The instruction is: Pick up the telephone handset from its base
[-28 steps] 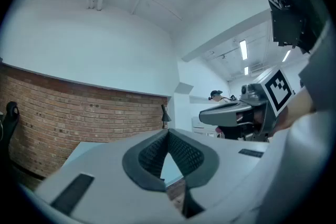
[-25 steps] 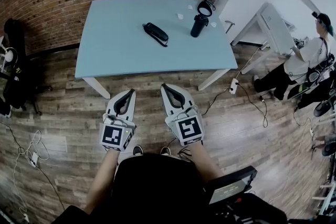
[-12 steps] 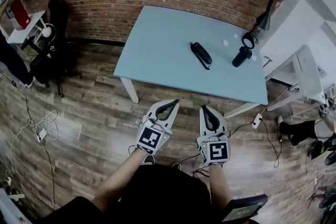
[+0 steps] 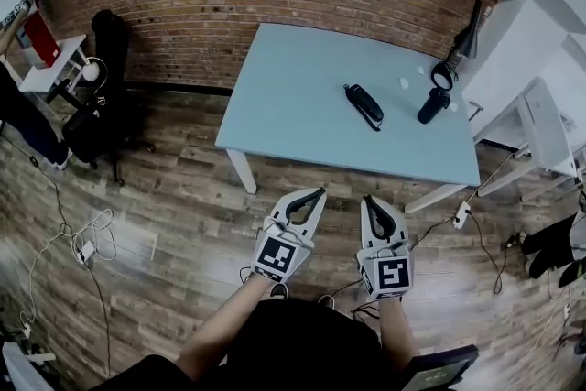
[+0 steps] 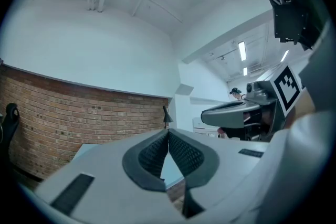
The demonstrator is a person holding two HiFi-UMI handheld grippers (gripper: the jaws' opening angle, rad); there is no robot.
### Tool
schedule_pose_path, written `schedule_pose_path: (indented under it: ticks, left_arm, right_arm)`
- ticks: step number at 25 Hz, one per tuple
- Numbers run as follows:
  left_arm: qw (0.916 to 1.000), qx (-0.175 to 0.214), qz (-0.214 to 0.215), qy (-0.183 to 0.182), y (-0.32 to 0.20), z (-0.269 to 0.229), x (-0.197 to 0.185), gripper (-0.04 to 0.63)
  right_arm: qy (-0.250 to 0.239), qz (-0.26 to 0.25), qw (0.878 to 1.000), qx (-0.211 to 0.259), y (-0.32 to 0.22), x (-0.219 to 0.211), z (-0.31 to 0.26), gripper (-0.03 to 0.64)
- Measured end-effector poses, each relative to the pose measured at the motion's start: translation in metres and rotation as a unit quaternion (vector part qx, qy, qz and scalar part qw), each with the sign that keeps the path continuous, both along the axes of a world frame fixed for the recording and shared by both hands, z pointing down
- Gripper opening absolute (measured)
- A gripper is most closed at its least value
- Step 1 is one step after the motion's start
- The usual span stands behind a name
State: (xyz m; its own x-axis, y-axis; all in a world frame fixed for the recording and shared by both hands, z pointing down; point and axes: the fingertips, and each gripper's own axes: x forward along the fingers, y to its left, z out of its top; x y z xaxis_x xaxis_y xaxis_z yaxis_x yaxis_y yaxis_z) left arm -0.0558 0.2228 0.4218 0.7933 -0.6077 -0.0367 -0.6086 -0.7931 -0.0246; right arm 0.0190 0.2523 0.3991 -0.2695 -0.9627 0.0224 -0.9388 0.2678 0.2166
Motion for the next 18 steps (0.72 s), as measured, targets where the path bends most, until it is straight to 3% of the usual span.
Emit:
schedule_pose_path:
  ticks: [10,18]
  left_arm:
    - [0.9999,-0.01,0.008,0.007,-0.005,0.01,-0.038,0.015]
    - [0.9996,-0.018,0.019,0.007,-0.008,0.026,-0.047,0.015]
  right_arm:
    - [0.019,0.029,0.999,-0.016,0.007,-0.031,0.005,0.03]
    - [0.036,0.039,0.998,-0.031,0.005,-0.035,0.017,0.03]
